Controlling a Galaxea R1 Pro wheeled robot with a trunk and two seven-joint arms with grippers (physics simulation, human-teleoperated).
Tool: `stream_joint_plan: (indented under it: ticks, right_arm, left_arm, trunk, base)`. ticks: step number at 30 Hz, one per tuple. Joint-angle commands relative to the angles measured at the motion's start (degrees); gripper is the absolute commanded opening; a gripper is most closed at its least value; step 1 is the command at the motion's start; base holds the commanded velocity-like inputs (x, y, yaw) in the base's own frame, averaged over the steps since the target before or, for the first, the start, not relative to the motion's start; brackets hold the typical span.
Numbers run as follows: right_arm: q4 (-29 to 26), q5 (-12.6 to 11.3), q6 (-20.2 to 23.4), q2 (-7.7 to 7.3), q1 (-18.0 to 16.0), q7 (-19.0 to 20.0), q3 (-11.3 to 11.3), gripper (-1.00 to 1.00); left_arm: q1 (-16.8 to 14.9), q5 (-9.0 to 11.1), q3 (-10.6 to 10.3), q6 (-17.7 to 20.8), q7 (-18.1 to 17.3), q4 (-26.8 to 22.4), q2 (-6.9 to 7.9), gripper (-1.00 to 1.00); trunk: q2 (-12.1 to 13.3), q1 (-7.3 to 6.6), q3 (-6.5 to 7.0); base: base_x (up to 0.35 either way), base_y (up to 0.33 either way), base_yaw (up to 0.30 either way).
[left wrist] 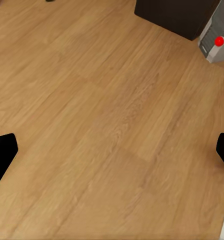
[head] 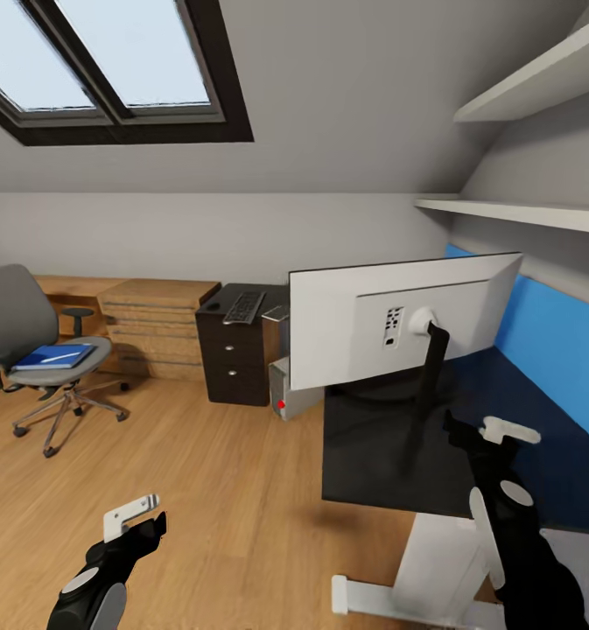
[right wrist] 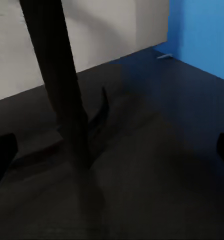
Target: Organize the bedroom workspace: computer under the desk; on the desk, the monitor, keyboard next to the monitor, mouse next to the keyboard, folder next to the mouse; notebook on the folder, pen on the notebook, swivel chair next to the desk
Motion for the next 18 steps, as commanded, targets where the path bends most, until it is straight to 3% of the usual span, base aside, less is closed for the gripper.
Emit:
stream_joint_plan:
  ticks: [1,2,5,6,8,12,13,15,18]
  right_arm:
    - [-0.49,0.05,0.35,0.31,0.37,-0.16,0.99,1.00]
    - [-1.12,0.54,0.41,0.93,1.33,-0.23,3.03,1.00]
    - [-1.65,0.90,0.45,2.14,2.44,-0.23,5.18,1.00]
    - [-2.02,1.02,0.39,3.53,2.98,-0.22,7.26,1.00]
    - [-2.01,1.04,0.38,4.72,3.19,-0.29,8.53,1.00]
    - [-1.80,1.16,0.29,5.13,3.23,-0.39,10.50,1.00]
    - [-1.47,8.33,-2.37,4.99,5.45,-18.28,27.29,1.00]
    - [-0.42,9.63,-5.88,4.87,5.77,-26.83,33.40,1.00]
    - [-0.31,9.74,-6.21,4.90,5.79,-27.68,34.04,1.00]
  left_arm:
    - [-0.03,0.60,-0.06,0.13,0.44,-0.06,0.04,1.00]
    - [-0.03,0.60,-0.06,0.11,0.44,-0.06,0.04,1.00]
    - [-0.03,0.60,-0.07,0.10,0.44,-0.06,0.04,1.00]
    - [-0.03,0.60,-0.07,0.10,0.46,-0.06,0.04,1.00]
    - [-0.03,0.60,-0.07,0.13,0.45,-0.06,0.04,1.00]
    - [-0.03,0.60,-0.07,0.15,0.49,0.00,0.04,1.00]
    - [-0.03,0.51,-1.19,0.02,0.52,1.53,0.07,1.00]
    - [-0.03,0.43,-1.29,0.01,0.57,1.60,0.12,1.00]
    - [-0.03,0.42,-1.33,0.01,0.60,1.61,0.12,1.00]
  trunk:
    - [-0.04,-0.02,-0.06]
    - [-0.04,-0.02,-0.06]
    - [-0.04,-0.02,-0.06]
    - [-0.04,-0.02,-0.06]
    - [-0.04,-0.02,-0.06]
    - [-0.04,-0.02,-0.06]
    - [-0.04,-0.02,-0.06]
    - [-0.04,-0.02,-0.06]
    - [-0.04,-0.02,-0.06]
  base:
    - [-0.131,0.304,0.000]
    - [-0.114,0.310,0.000]
    - [-0.099,0.314,0.000]
    - [-0.037,0.319,0.000]
    - [-0.019,0.321,0.000]
    - [-0.004,0.324,0.000]
    - [0.000,0.332,0.000]
    - [0.007,0.332,0.000]
    - [0.055,0.332,0.000]
